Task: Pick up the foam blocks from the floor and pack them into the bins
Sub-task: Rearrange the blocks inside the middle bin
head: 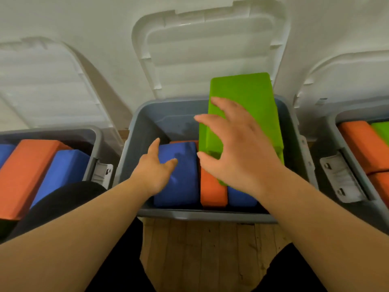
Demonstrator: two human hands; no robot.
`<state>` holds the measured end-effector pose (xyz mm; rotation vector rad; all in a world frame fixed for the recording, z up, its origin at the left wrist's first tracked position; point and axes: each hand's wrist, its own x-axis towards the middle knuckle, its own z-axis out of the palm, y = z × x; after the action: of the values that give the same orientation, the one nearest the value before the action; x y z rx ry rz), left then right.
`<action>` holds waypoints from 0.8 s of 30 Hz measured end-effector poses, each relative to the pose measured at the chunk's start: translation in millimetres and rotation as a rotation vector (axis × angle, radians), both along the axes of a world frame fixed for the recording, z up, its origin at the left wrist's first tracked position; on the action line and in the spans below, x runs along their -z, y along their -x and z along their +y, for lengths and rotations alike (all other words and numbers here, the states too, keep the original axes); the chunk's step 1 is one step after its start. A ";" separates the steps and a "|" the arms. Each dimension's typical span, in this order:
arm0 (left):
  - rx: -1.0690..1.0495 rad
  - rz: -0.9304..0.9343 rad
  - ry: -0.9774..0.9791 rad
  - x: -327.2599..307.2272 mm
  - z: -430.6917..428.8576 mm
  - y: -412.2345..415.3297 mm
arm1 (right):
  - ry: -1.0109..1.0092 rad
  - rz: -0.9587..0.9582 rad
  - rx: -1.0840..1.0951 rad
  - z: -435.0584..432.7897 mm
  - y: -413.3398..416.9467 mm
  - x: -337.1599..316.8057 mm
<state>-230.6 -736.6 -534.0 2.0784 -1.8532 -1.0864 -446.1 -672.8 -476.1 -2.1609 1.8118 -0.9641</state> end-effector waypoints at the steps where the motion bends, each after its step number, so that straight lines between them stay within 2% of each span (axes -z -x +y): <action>1: 0.003 -0.037 -0.043 11.2 0.3 -10.8 | 0.004 -0.010 -0.052 -0.5 -14.8 4.3; 6: 0.016 -0.132 -0.225 50.0 0.2 -38.0 | -0.092 -0.047 -0.236 2.5 -66.7 21.4; 8: -0.004 -0.098 -0.279 58.2 -3.7 -38.1 | -0.222 -0.041 -0.256 3.8 -75.6 29.6; 11: -0.002 -0.069 -0.375 73.6 -12.7 -38.8 | -0.542 0.143 -0.228 2.1 -76.9 53.6; 14: -0.016 -0.064 -0.428 91.4 -17.5 -45.2 | -0.717 0.302 -0.163 4.3 -75.3 77.1; 18: -0.077 0.007 -0.498 106.4 -19.5 -49.9 | -0.752 0.389 -0.081 7.9 -73.5 95.9; 24: -0.029 0.065 -0.432 109.7 -20.6 -49.6 | -0.781 0.449 -0.009 8.7 -72.3 96.7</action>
<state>-181.0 -757.2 -643.8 2.2393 -1.6649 -1.6454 -373.8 -664.1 -572.9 -1.9206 1.8896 0.2649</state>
